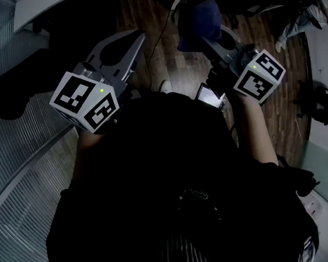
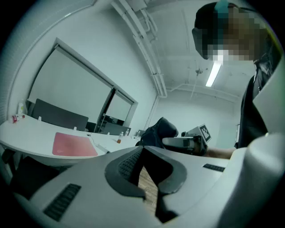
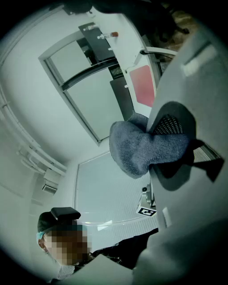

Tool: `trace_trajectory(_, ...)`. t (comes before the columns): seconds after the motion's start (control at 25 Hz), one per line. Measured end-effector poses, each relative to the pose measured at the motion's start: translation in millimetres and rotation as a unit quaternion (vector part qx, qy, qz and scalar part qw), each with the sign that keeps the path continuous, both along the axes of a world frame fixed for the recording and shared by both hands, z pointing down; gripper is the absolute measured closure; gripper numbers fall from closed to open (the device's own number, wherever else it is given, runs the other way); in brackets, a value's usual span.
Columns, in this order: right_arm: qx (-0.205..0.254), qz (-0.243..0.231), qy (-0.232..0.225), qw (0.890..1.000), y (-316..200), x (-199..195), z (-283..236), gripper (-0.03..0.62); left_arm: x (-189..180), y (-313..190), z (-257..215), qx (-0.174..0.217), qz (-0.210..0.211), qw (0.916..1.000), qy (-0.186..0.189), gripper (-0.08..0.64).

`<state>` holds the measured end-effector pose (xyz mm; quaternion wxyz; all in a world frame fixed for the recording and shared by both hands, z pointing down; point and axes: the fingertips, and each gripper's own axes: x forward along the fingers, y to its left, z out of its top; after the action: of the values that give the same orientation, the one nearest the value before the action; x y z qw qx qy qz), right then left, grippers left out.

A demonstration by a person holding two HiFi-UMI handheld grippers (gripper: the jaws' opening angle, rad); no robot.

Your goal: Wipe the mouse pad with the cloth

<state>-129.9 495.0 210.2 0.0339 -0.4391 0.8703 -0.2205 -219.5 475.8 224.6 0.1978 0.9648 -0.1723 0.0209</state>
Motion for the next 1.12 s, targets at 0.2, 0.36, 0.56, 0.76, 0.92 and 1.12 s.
trace_trajectory(0.2,0.0,0.006,0.016,1.0,9.1,-3.5,-2.5,0.526,-6.6,4.0,0.0,-0.005,0.01,0.9999,0.004,0.555)
trace_trajectory(0.36,-0.014,-0.024,0.009,1.0,26.8,-21.6,0.3,0.523,-12.2,14.9,4.5,-0.007,0.019,0.9998,0.002,0.556)
trace_trajectory(0.56,-0.017,-0.029,0.021,0.999,34.2,-38.3,7.1,0.522,-23.5,26.9,4.0,-0.012,0.042,0.999,0.01,0.555)
trace_trajectory(0.76,-0.01,-0.038,0.013,0.999,34.2,-52.1,5.2,0.522,-36.5,39.8,8.3,-0.021,0.055,0.9981,0.018,0.555)
trace_trajectory(0.92,-0.004,-0.046,0.014,0.999,24.6,-65.0,3.2,0.522,-46.8,47.2,15.7,-0.031,0.072,0.9968,0.012,0.555)
trace_trajectory(1.12,0.004,-0.059,0.011,0.998,21.5,-75.3,1.5,0.522,-52.7,49.2,17.2,-0.032,0.073,0.9966,0.021,0.556)
